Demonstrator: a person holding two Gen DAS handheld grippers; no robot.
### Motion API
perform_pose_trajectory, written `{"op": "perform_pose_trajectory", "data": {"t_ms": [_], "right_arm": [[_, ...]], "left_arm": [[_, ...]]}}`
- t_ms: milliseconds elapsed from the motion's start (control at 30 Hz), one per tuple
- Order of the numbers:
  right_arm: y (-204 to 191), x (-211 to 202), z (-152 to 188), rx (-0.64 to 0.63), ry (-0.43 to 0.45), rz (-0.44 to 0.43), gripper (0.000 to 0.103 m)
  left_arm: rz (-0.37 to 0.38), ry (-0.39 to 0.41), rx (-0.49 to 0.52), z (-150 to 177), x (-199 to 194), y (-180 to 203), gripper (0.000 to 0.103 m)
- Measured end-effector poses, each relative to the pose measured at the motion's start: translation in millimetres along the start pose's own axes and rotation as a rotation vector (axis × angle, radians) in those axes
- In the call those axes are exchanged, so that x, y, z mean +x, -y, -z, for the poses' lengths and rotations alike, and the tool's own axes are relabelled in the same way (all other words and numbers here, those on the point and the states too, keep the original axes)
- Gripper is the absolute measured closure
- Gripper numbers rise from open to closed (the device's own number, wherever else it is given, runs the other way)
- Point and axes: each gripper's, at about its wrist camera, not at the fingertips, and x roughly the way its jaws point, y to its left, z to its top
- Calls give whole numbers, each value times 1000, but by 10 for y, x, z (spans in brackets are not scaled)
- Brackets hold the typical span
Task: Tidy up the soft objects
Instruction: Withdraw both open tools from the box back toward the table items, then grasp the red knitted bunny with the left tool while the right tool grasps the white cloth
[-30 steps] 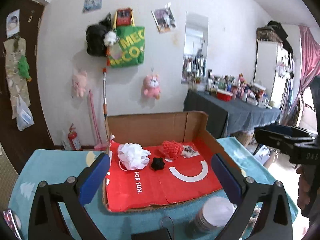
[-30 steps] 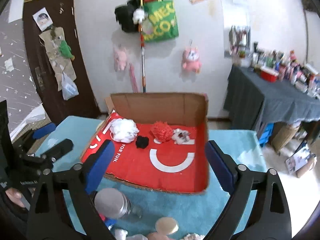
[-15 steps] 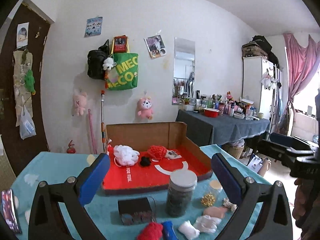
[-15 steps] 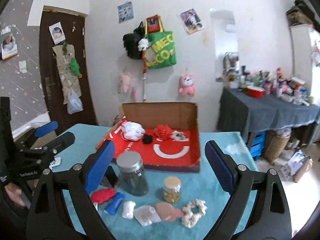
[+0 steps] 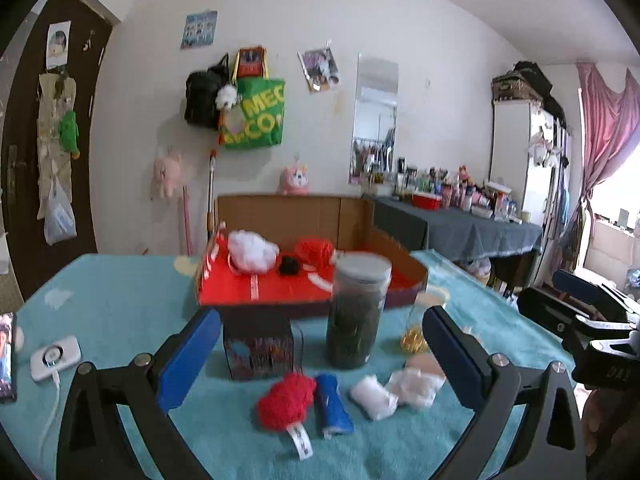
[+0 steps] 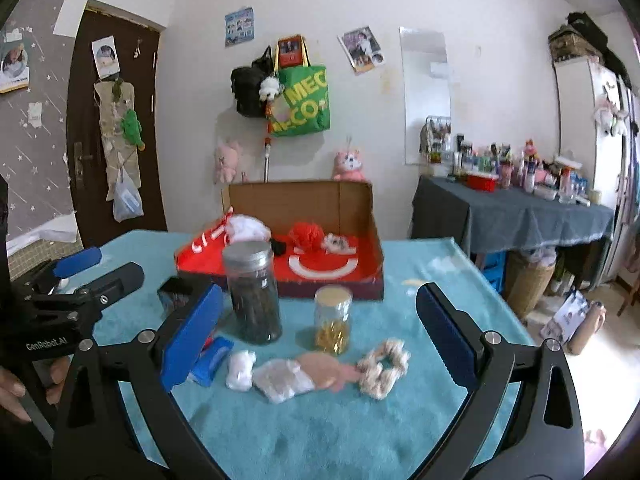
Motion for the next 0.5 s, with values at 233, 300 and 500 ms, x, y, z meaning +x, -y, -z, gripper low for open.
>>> {"op": "perform_pose_trajectory", "data": {"t_ms": [233, 300, 500], "right_arm": [[-54, 223, 317, 2, -84, 8, 4], [-59, 291, 402, 14, -112, -2, 4], [-59, 460, 570, 21, -178, -5, 4]], "left_arm": [[-10, -108, -12, 323, 219, -35, 0], [-19, -131, -6, 397, 274, -38, 0], [-29, -215, -21, 576, 448, -93, 0]]}}
